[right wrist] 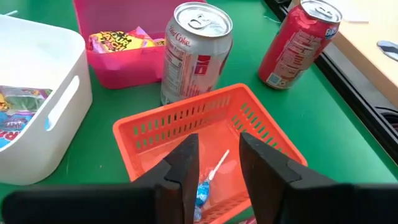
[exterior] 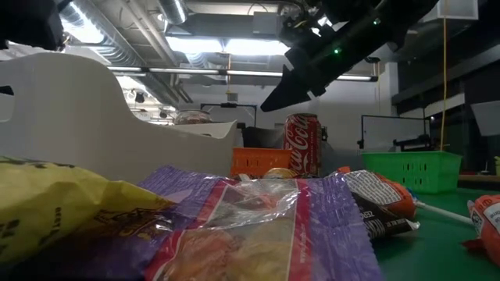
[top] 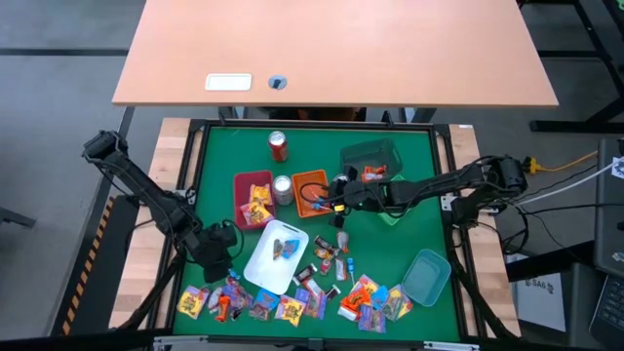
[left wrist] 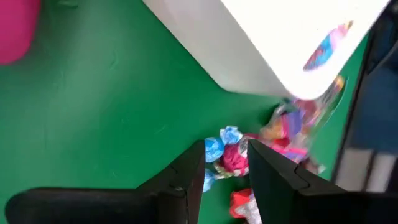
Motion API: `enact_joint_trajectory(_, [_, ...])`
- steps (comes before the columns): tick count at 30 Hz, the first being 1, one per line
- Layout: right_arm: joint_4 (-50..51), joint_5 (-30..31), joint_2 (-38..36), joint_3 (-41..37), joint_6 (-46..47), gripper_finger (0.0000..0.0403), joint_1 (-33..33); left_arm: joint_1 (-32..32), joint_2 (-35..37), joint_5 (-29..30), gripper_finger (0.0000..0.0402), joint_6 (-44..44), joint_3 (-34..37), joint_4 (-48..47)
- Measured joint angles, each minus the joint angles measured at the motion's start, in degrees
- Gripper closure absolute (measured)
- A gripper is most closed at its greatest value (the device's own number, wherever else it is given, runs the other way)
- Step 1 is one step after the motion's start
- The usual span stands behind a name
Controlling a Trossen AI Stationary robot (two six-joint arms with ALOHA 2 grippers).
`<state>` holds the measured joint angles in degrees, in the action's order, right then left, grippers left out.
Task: Sort candy
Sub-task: Put the blue lollipop into the orange bin
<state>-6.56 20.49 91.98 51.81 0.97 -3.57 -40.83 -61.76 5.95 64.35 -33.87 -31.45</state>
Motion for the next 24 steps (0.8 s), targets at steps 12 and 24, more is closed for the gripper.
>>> enact_joint_trajectory(12, [0.63, -0.12, -0.04, 0.00, 0.01, 0.0285, -0.13, -3.76, -12.10, 0.01, 0.0293, -16.51, 0.00, 0.50])
enact_joint_trajectory(24, [0.64, -0.15, -0.07, 0.00, 0.02, 0.0285, -0.13, -5.71, -19.21, 0.59, 0.0300, -17.48, -0.28, 1.03])
